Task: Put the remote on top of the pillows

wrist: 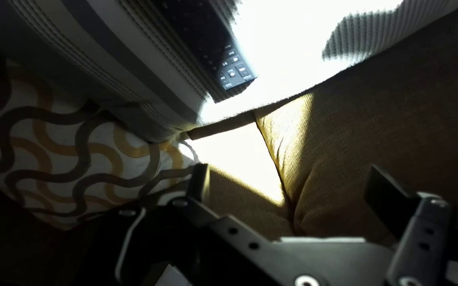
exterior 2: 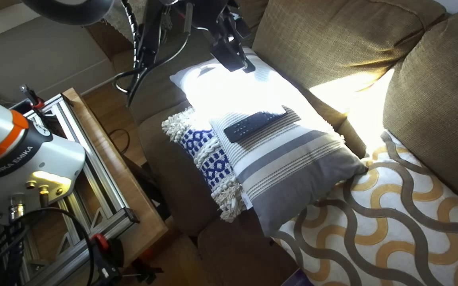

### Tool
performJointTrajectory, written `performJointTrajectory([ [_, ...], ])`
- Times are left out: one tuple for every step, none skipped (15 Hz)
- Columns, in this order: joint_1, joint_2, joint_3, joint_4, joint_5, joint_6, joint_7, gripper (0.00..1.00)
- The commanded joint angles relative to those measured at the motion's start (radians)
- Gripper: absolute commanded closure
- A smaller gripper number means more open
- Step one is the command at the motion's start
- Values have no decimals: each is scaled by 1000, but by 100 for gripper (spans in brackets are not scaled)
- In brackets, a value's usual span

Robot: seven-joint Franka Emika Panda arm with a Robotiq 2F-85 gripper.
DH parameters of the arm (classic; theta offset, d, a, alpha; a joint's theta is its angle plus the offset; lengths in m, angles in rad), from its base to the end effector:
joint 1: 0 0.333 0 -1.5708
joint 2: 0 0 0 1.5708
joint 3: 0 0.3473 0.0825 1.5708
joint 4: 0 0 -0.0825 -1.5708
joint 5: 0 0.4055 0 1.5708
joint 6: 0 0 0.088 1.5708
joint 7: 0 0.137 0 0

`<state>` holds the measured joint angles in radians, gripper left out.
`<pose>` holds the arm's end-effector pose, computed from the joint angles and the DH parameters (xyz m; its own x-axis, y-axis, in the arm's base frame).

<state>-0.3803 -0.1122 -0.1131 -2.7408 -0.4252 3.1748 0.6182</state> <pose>0.4175 -0.1803 0.2993 0.6479 -0.5729 0.5020 -0.6022 -0.7888 -0.1230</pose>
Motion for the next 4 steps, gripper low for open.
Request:
performJointTrajectory([
  [7,-13,-5,0,0,0,12,0],
  [11,-22,-8,-1,0,0,18,0],
  [14,-27,-10,-2,0,0,23,0],
  [16,-28,-11,-3,0,0,25,0],
])
